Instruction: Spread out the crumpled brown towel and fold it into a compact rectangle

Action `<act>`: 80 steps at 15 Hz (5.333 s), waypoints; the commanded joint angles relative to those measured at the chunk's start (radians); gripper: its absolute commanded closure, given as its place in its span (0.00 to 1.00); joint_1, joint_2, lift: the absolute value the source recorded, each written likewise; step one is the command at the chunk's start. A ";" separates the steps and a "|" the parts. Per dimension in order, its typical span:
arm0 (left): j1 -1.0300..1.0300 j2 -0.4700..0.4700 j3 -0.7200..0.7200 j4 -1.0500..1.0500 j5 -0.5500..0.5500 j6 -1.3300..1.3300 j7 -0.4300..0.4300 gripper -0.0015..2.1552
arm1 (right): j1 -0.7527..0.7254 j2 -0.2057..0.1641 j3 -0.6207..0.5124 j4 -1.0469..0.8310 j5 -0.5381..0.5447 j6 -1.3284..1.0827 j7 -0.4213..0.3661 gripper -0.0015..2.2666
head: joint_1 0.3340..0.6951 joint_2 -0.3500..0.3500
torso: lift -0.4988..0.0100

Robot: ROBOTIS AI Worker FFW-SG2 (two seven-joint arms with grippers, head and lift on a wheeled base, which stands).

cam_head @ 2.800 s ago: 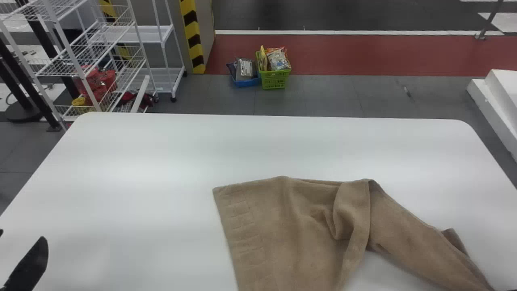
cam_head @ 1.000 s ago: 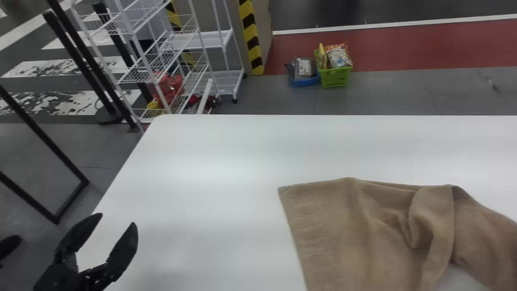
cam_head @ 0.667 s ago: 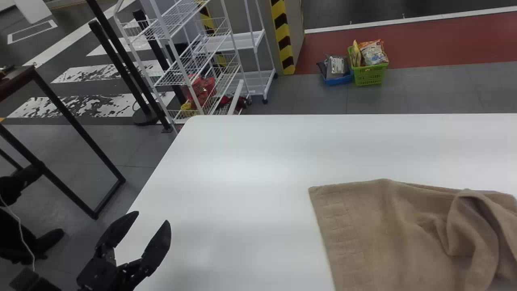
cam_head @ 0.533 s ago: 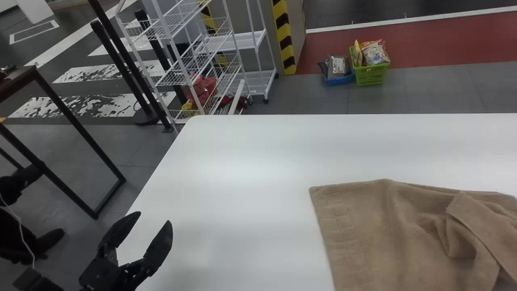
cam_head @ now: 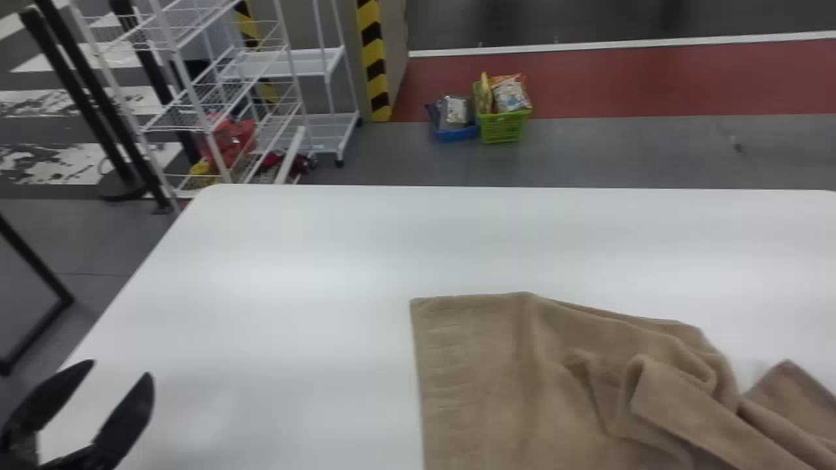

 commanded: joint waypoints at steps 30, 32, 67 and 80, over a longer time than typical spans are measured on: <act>-0.005 -0.003 -0.009 0.028 -0.172 -0.138 -0.155 0.06 | -0.444 0.295 -0.242 0.392 -0.295 -0.203 0.009 0.06 | 1.00 0.25 | 0.73; -0.005 -0.003 -0.020 0.023 -0.195 -0.138 -0.152 0.06 | -0.441 0.321 -0.209 0.364 -0.325 -0.172 0.009 0.07 | 1.00 0.27 | 0.73; -0.014 -0.003 0.029 0.077 -0.167 -0.144 -0.152 0.06 | -0.710 0.435 0.763 0.335 0.156 0.456 0.009 0.31 | 1.00 1.00 | 0.73; -0.014 -0.003 0.031 0.077 -0.167 -0.147 -0.155 0.06 | -0.904 0.640 0.818 0.586 -0.056 0.423 -0.153 0.31 | 1.00 1.00 | 0.73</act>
